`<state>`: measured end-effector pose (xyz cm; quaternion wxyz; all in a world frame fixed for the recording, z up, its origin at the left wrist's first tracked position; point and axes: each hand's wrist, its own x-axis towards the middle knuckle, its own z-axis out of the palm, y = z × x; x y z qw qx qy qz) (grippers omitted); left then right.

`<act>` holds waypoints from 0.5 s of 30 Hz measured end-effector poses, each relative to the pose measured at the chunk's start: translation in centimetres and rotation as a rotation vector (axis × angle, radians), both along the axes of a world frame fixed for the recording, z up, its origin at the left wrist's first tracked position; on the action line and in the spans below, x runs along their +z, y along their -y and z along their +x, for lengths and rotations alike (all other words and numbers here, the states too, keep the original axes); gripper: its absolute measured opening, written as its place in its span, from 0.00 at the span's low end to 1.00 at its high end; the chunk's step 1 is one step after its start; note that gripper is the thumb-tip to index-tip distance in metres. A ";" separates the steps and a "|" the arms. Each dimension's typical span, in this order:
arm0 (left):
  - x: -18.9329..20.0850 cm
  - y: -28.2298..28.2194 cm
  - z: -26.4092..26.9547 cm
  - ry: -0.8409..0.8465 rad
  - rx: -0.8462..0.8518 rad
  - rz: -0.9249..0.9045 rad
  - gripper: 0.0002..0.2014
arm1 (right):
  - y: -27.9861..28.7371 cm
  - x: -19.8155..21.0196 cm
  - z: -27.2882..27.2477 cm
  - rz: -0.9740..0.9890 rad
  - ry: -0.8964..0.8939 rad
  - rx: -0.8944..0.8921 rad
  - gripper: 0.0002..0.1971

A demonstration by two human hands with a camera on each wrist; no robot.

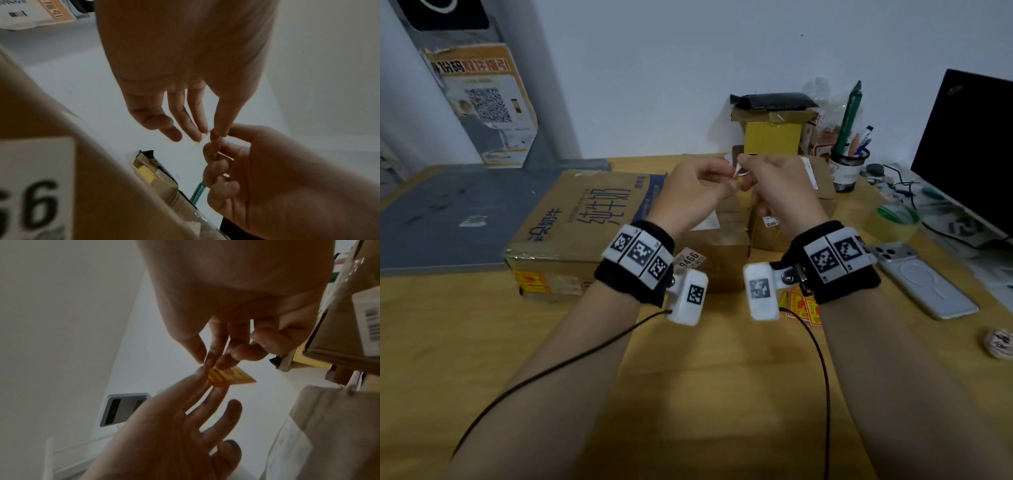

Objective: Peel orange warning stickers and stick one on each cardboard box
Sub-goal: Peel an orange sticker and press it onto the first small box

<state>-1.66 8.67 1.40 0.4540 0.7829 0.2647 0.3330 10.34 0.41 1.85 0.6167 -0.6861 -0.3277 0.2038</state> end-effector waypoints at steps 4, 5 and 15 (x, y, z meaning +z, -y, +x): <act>-1.1 0.6 -1.2 0.061 0.034 0.051 0.05 | 0.1 -0.9 -1.5 -0.019 0.060 0.058 0.17; -1.4 0.5 -1.6 0.075 0.067 0.041 0.05 | 0.2 -1.1 -1.7 -0.018 0.072 0.075 0.18; -2.7 -0.4 -4.1 0.120 0.228 -0.188 0.10 | 1.2 -2.1 -1.8 -0.139 0.122 0.080 0.12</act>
